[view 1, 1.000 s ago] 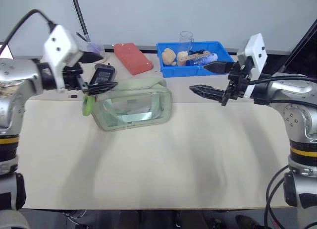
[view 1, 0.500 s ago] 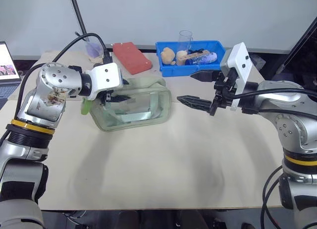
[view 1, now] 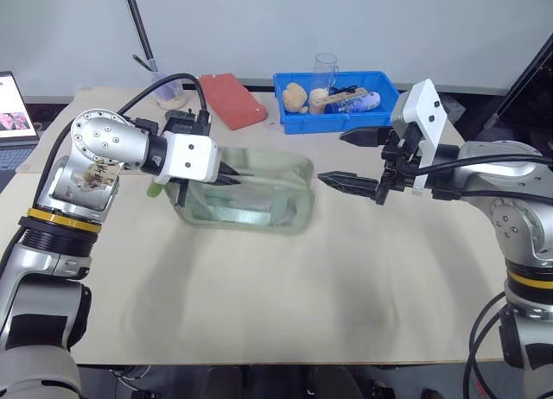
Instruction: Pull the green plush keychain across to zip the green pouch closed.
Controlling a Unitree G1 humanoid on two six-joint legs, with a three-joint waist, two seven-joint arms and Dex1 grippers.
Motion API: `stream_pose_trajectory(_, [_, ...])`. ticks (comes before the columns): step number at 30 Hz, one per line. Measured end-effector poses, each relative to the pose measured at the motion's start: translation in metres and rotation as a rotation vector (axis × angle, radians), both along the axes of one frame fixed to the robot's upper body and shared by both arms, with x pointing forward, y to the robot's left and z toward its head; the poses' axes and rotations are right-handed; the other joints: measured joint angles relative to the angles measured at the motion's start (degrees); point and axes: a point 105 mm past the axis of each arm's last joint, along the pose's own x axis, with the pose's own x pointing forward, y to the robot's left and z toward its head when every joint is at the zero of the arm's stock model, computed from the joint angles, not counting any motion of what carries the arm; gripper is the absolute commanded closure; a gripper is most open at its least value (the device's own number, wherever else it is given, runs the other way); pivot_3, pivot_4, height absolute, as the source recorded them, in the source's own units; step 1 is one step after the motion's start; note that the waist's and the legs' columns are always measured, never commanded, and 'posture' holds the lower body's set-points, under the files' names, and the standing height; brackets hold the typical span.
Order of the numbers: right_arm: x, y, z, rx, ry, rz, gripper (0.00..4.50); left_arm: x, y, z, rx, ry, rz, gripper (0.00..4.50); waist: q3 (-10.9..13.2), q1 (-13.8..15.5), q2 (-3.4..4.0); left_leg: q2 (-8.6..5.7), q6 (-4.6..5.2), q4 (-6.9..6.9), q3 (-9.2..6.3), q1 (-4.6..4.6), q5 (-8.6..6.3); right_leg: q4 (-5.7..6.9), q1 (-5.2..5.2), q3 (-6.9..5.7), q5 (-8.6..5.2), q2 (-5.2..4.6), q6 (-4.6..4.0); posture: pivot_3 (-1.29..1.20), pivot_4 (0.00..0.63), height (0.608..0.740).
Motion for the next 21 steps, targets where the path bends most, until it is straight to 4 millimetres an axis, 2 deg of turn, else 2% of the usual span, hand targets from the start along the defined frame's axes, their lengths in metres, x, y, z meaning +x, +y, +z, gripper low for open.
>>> stream_pose_trajectory(10, [-0.004, 0.004, -0.005, -0.033, 0.014, 0.039, 0.00, 0.001, -0.001, -0.004, -0.022, 0.002, -0.007, 4.43, 0.0, 0.0, 0.00, 0.00, 0.01, 0.04, -0.02, 0.00, -0.01, 0.03, 0.01, 0.00, 0.00, 0.00, 0.04, 0.00, 0.150, 0.740])
stream_pose_trajectory(13, [-0.006, 0.004, -0.006, -0.045, 0.013, 0.051, 0.00, -0.003, 0.000, -0.005, -0.035, 0.030, 0.007, 3.40, 0.0, 0.0, 0.00, 0.01, 0.01, 0.05, -0.02, 0.00, -0.01, 0.04, 0.01, 0.00, 0.00, 0.00, 0.04, 0.00, 0.150, 0.740])
stream_pose_trajectory(16, [-0.011, 0.006, -0.007, -0.061, 0.014, 0.073, 0.00, -0.008, -0.003, -0.004, -0.067, 0.088, 0.014, 2.06, 0.0, 0.0, 0.00, 0.01, 0.01, 0.06, -0.02, -0.01, -0.01, 0.04, 0.01, 0.00, -0.01, 0.00, 0.06, 0.00, 0.150, 0.740])
stream_pose_trajectory(20, [-0.015, 0.016, -0.025, -0.094, 0.027, 0.107, 0.00, -0.022, -0.005, 0.027, -0.237, 0.168, 0.032, 0.10, 0.0, -0.1, 0.00, 0.01, 0.01, 0.08, -0.04, 0.00, -0.01, 0.05, 0.02, -0.01, -0.03, 0.01, 0.09, 0.00, 0.150, 0.740])
stream_pose_trajectory(21, [-0.014, 0.017, -0.031, -0.106, 0.032, 0.109, 0.00, -0.025, -0.006, 0.032, -0.274, 0.190, 0.031, 0.04, 0.0, -0.1, 0.00, 0.01, 0.01, 0.09, -0.05, 0.00, -0.01, 0.06, 0.01, -0.01, -0.03, 0.01, 0.10, 0.00, 0.150, 0.740])
